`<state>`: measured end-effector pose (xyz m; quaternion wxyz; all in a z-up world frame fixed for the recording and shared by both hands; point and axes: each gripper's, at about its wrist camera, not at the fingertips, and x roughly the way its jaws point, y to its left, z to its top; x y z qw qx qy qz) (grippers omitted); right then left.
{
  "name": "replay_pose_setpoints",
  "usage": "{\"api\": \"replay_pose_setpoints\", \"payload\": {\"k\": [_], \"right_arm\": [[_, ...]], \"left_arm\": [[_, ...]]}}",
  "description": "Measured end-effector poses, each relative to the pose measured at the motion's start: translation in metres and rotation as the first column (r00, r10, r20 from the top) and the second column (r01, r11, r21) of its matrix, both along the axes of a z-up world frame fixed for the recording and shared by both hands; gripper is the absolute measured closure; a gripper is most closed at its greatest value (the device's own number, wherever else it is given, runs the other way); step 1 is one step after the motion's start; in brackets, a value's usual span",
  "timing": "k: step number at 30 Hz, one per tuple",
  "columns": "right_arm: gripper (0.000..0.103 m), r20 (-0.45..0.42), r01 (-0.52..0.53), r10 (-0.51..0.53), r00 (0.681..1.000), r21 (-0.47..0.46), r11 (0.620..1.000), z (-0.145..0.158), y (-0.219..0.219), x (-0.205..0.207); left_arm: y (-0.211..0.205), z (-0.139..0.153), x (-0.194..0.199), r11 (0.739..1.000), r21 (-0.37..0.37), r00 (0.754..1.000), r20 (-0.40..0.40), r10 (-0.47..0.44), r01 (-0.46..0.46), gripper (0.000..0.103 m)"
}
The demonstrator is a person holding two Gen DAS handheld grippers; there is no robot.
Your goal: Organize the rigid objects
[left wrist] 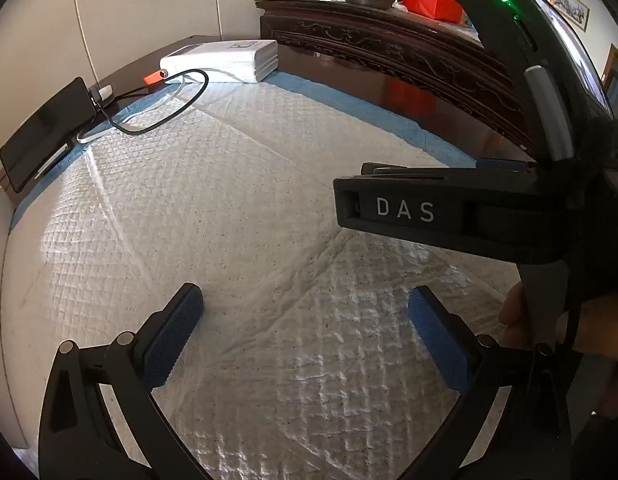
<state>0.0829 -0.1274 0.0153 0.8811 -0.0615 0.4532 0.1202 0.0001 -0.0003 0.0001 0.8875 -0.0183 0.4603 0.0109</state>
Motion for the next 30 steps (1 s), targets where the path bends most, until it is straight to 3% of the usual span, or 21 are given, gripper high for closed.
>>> {"api": "replay_pose_setpoints", "payload": {"k": [9,30], "right_arm": [[0.000,0.031,0.018,-0.018,0.999,0.006,1.000,-0.008,0.021,-0.001],[0.000,0.036,0.023,-0.023,0.999,0.009,1.000,-0.010,0.019,0.001]], "left_arm": [[0.000,-0.001,0.000,1.000,0.000,1.000,0.000,0.000,0.000,0.001],[0.000,-0.001,0.000,1.000,0.000,1.000,0.000,0.000,0.000,0.001]]}}
